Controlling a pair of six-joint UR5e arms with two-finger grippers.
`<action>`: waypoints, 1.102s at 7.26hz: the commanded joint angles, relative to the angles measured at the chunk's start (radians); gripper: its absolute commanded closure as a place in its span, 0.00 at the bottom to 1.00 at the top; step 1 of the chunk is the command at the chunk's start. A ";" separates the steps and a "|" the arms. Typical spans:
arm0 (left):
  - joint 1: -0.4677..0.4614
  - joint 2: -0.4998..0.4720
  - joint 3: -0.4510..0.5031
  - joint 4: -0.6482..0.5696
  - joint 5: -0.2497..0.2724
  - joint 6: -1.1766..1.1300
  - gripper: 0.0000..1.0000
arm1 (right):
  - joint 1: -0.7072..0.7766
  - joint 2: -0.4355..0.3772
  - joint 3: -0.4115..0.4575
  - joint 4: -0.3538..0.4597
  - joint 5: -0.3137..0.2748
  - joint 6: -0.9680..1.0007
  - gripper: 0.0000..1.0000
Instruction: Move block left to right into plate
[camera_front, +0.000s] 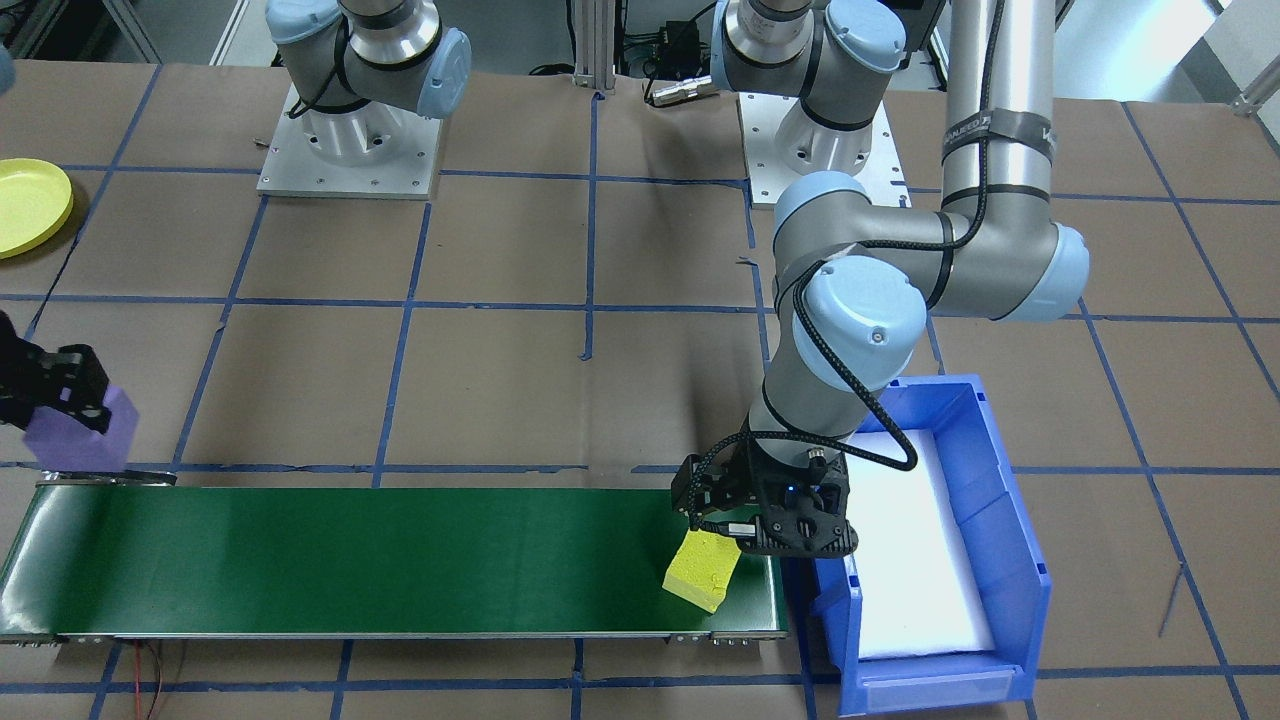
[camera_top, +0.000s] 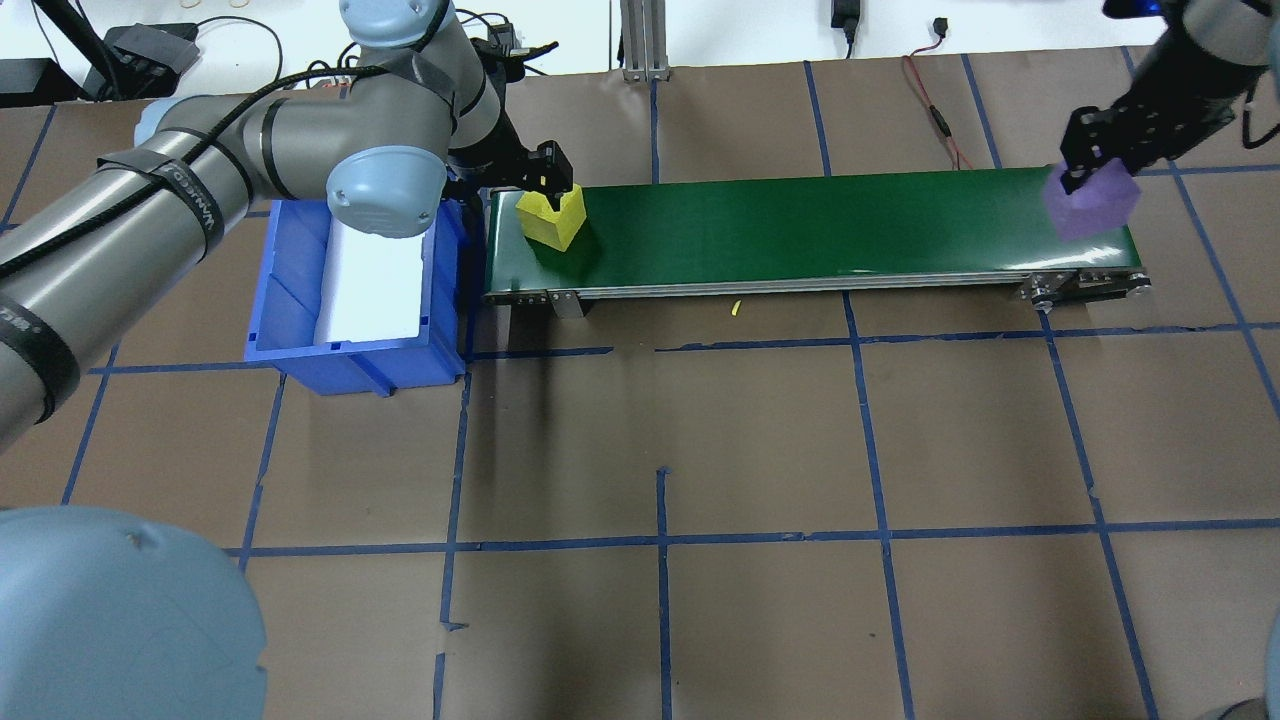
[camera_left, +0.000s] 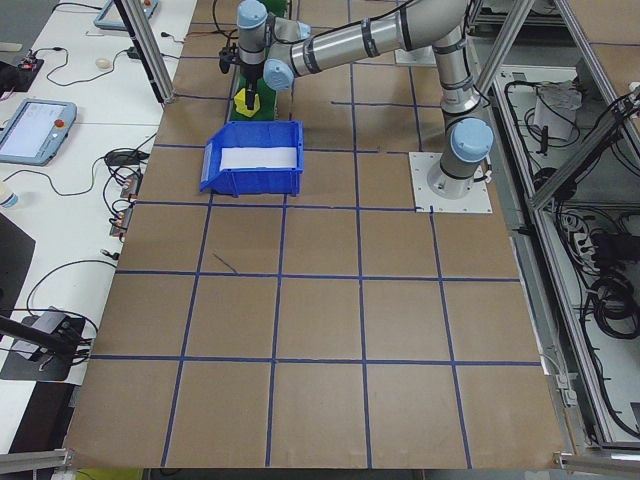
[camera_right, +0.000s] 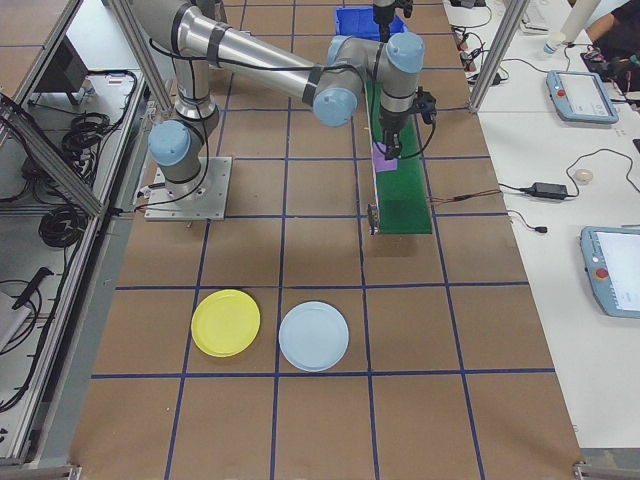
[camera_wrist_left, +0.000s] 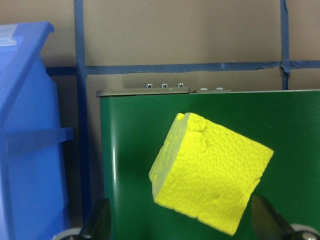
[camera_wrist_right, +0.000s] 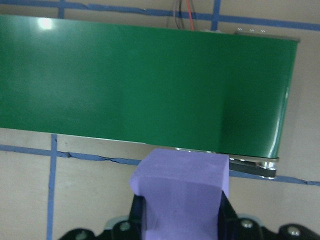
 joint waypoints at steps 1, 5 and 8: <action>0.007 0.142 0.004 -0.198 0.013 0.001 0.00 | -0.195 -0.009 0.023 0.042 -0.009 -0.222 0.79; 0.094 0.425 -0.011 -0.547 0.105 0.058 0.00 | -0.457 0.092 0.108 -0.140 -0.064 -0.421 0.78; 0.105 0.480 -0.023 -0.624 0.092 0.078 0.00 | -0.596 0.153 0.106 -0.242 -0.090 -0.493 0.78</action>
